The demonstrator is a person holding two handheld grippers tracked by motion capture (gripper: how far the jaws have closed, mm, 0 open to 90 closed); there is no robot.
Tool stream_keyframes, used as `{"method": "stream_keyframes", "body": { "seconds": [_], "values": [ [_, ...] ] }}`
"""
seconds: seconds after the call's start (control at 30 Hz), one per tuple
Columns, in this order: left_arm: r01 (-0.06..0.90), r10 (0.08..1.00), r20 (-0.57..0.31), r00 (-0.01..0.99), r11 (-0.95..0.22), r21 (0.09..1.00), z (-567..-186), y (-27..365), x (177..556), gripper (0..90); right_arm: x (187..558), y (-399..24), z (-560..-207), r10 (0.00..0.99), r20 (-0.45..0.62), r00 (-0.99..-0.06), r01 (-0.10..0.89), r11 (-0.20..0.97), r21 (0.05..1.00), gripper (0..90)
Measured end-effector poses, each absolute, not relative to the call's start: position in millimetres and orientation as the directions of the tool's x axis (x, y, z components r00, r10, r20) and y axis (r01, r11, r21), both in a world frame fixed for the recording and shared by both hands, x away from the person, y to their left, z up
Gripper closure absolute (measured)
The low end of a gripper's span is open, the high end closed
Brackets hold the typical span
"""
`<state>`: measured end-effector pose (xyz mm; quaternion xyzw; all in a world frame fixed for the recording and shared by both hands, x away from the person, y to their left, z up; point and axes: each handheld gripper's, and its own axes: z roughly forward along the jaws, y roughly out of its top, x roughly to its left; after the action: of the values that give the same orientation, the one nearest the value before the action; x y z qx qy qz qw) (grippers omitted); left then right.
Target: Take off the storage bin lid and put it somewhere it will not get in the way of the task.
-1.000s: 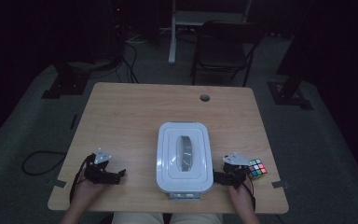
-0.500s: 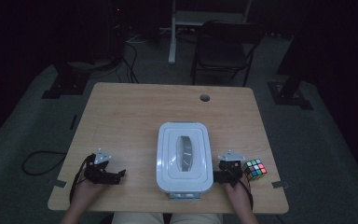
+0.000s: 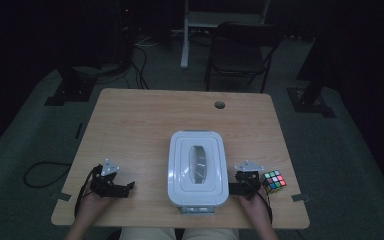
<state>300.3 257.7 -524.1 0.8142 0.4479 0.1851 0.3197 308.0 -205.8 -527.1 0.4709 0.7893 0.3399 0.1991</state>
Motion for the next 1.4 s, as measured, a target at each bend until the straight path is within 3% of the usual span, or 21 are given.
{"method": "stream_keyframes", "body": {
  "seconds": [0.83,1.4],
  "values": [
    [0.645,0.848,-0.013,0.53,-0.393,0.656,-518,259,305,3.2,308,-206,-527,0.877,0.005,-0.481,0.606,0.328,0.724,12.9],
    [0.558,0.765,-0.072,0.639,-0.398,0.728,-469,237,298,3.2,308,-206,-527,0.877,0.005,-0.481,0.606,0.328,0.724,12.8]
  ]
}}
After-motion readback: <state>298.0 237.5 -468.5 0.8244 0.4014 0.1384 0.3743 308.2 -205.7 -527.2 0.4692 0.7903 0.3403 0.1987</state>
